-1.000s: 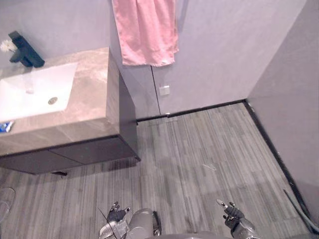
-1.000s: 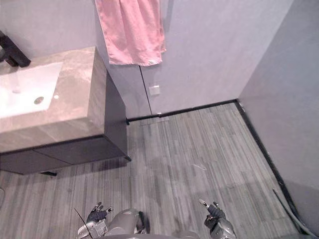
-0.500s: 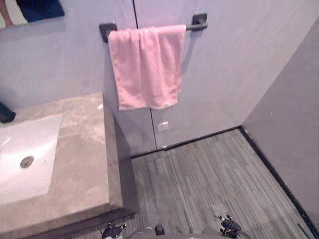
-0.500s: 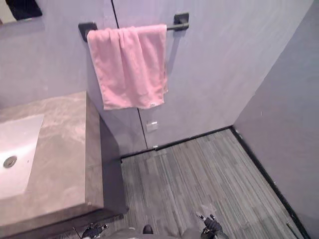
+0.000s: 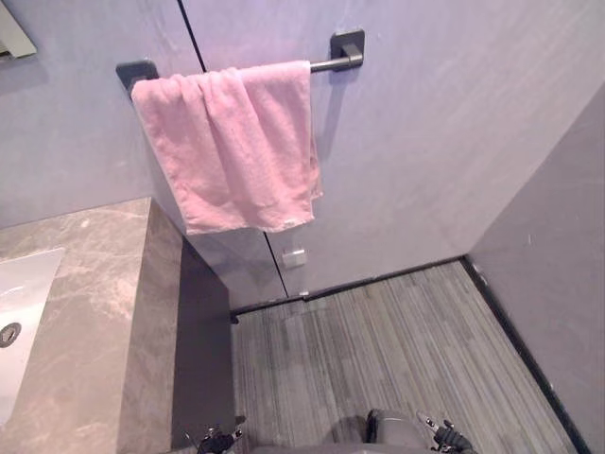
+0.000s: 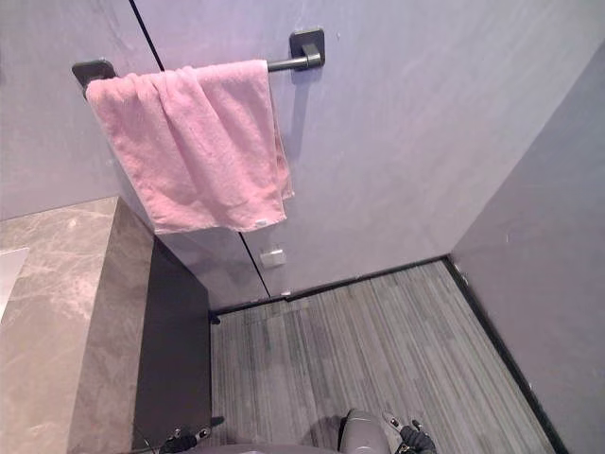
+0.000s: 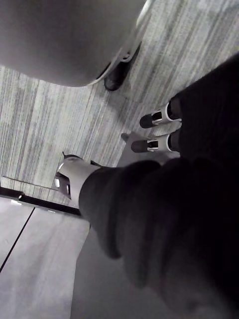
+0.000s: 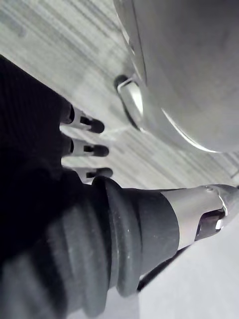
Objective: Organize washtable
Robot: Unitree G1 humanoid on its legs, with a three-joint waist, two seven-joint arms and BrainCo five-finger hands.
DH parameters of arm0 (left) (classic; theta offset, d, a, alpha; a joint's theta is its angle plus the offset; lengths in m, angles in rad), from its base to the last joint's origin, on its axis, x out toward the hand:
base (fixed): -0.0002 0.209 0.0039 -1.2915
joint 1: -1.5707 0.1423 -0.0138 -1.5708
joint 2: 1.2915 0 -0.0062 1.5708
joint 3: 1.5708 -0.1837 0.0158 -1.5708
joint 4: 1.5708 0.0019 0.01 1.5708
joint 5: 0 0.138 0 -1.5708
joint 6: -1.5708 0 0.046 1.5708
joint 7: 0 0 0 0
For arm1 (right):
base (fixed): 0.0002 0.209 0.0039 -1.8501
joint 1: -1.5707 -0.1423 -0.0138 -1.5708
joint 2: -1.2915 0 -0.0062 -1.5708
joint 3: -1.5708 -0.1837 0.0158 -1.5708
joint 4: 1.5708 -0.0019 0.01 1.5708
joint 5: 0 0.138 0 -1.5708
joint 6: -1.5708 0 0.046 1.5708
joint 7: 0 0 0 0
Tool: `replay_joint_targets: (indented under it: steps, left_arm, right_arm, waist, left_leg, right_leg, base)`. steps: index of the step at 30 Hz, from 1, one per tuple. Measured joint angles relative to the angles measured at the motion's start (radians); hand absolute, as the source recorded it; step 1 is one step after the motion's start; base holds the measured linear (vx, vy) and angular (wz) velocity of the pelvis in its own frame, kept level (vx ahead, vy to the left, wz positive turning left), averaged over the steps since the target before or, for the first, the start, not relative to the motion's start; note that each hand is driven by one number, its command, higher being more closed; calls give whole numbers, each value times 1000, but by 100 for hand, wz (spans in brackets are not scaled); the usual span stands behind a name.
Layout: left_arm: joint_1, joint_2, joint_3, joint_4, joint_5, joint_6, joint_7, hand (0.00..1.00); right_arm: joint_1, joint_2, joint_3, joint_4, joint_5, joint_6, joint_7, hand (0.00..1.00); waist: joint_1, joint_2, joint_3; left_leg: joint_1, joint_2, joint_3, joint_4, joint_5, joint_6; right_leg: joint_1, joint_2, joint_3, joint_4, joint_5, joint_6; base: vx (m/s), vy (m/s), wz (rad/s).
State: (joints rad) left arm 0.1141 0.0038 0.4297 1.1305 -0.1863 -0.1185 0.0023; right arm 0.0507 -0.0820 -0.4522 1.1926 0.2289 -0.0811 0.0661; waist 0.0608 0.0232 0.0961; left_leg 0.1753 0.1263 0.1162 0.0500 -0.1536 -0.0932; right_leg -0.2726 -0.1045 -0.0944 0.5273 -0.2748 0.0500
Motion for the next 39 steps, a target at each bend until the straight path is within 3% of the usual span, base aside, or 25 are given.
replay_joint_targets:
  steps: [2, 5, 9, 11, 12, 14, 15, 16, 17, 20, 21, 23, 25, 27, 28, 30, 31, 32, 34, 37, 39]
  left_arm:
    - [5, 0, 29, -1, -11, -3, 5, 0]
    - [26, -7, 47, -1, -41, -2, 12, 0]
    - [17, -13, 49, -4, -87, -11, 21, 0]
    - [12, -6, 35, -4, -102, -17, 20, 0]
    - [12, 1, 27, -12, -115, -18, 20, 0]
    - [32, 14, -14, -31, -118, -20, 20, 0]
    - [47, 16, -34, -30, -118, -20, 20, 0]
    - [58, 14, -39, -27, -118, -19, 20, 0]
    - [75, 18, -34, -7, -124, -15, 20, 0]
    - [83, 51, -30, 26, -125, -3, 24, 0]
    - [82, 53, -30, 37, -124, 1, 24, 0]
    - [83, 48, -25, 45, -117, 9, 23, 0]
    - [95, 44, -27, 58, -112, 33, 23, 0]
    - [112, 35, -34, 58, -114, 46, 26, 0]
    - [113, 35, -34, 58, -114, 49, 28, 0]
    - [121, 38, -36, 57, -112, 50, 33, 0]
    - [130, 48, -36, 57, -103, 50, 43, 0]
    - [129, 50, -36, 57, -93, 52, 48, 0]
    - [132, 39, -39, 58, -77, 56, 48, 0]
    - [140, 41, -34, 61, -80, 56, 49, 0]
    - [145, 50, -34, 61, -80, 54, 49, 0]
  right_arm:
    - [2, 2, 1, 9, -3, 0, 0, 0]
    - [-4, -3, 1, 10, 8, -4, -1, 0]
    - [-2, -21, -1, 9, 15, -12, -1, 0]
    - [5, -23, 0, 9, 16, -10, -2, 0]
    - [11, -28, 0, 10, 16, -8, -3, 0]
    - [8, -34, 4, 20, 17, -9, -3, 0]
    - [-9, -37, 27, 21, 17, -9, -3, 0]
    - [-14, -40, 37, 17, 16, -11, -2, 0]
    - [-27, -23, 45, 18, 17, -14, -3, 0]
    - [-23, 29, 52, 31, 15, -18, -2, 0]
    - [-17, 38, 34, 40, 15, -17, -3, 0]
    - [-11, 43, 16, 40, 16, -14, -5, 0]
    - [-11, 42, 4, 37, 17, -10, -4, 0]
    - [-9, 49, -27, 28, 34, -6, -2, 0]
    - [-9, 50, -27, 23, 35, -6, -2, 0]
    - [-7, 51, -26, 21, 36, -3, -3, 0]
    - [-4, 54, -29, 19, 35, 0, -2, 0]
    - [-3, 50, -43, 20, 34, 0, -2, 0]
    - [6, 41, -83, 20, 36, 0, -2, 0]
    - [22, 32, -101, 23, 38, 4, -1, 0]
    - [26, 34, -101, 29, 48, 2, 0, 0]
  waist:
    - [6, -22, -3]
    - [7, -23, -5]
    - [3, -30, -14]
    - [1, -43, -8]
    - [1, -56, -1]
    - [11, -67, 5]
    - [12, -52, 6]
    - [12, -38, 3]
    - [27, -43, 1]
    - [32, -85, -7]
    - [30, -86, -7]
    - [34, -71, 1]
    - [32, -52, 12]
    - [11, -37, 19]
    - [5, -35, 20]
    - [8, -32, 21]
    - [8, -42, 13]
    - [9, -43, 7]
    - [9, -12, -1]
    - [9, 9, -14]
    - [10, 4, -18]
  left_leg:
    - [-44, 13, -12, 73, 9, -16]
    - [-55, 36, -17, 108, 37, -55]
    - [-54, 30, -19, 39, 128, -53]
    - [-94, 7, -25, 80, 86, -67]
    - [-124, -35, -31, 91, 15, -61]
    - [-174, -105, -35, 67, 8, -46]
    - [-210, -125, -31, 34, 26, -36]
    - [-225, -122, -29, 14, 52, -31]
    - [-222, -119, -2, 32, 113, 40]
    - [-195, -147, 33, 17, 97, 66]
    - [-191, -149, 45, 16, 90, 77]
    - [-154, -155, 66, -12, 84, 86]
    - [-115, -159, 95, -26, 73, 104]
    - [-88, -163, 111, -46, 70, 109]
    - [-83, -161, 112, -51, 71, 109]
    - [-76, -151, 122, -56, 71, 108]
    - [-78, -150, 133, -58, 69, 104]
    - [-77, -145, 133, -62, 70, 99]
    - [-82, -125, 132, -88, 85, 79]
    - [-75, -103, 133, -117, 97, 60]
    - [-71, -91, 132, -125, 101, 54]
  right_leg:
    - [22, -3, -31, -11, -13, -19]
    - [71, -3, -84, -23, -29, -43]
    - [118, -23, -139, -68, -24, -54]
    - [175, -51, -153, -128, -24, -54]
    - [226, -72, -155, -176, -19, -45]
    - [279, -102, -165, -223, -5, -25]
    - [304, -93, -165, -244, 3, -11]
    - [312, -79, -161, -251, 5, -6]
    - [321, -67, -122, -262, 12, 9]
    - [328, -86, -70, -289, 41, 36]
    - [324, -89, -50, -287, 63, 43]
    - [317, -92, -7, -255, 85, 51]
    - [260, -98, 38, -122, 88, 53]
    - [163, -109, 55, 56, 86, 60]
    - [147, -105, 55, 62, 72, 72]
    - [144, -74, 40, -42, 69, 80]
    - [166, -39, 39, -202, 88, 51]
    - [183, -34, 38, -233, 91, 46]
    - [190, -10, 37, -290, 122, 30]
    - [219, 26, 32, -362, 156, 13]
    - [238, 40, 24, -398, 172, 4]
  base:
    - [209, -240, 55]
    - [171, -166, 42]
    - [165, -105, 69]
    - [113, 41, 98]
    - [87, 119, 86]
    - [83, 141, 42]
    - [74, 143, -11]
    - [122, 197, -55]
    - [189, 213, -73]
    - [176, 170, -37]
    - [81, 149, -17]
    - [108, 226, -38]
    - [75, 171, -50]
    - [74, 80, -18]
    - [58, 29, 0]
    - [54, -43, -17]
    - [62, -89, -28]
    - [49, -76, -24]
    - [54, -64, -12]
    - [68, -84, -6]
    - [64, -65, 1]
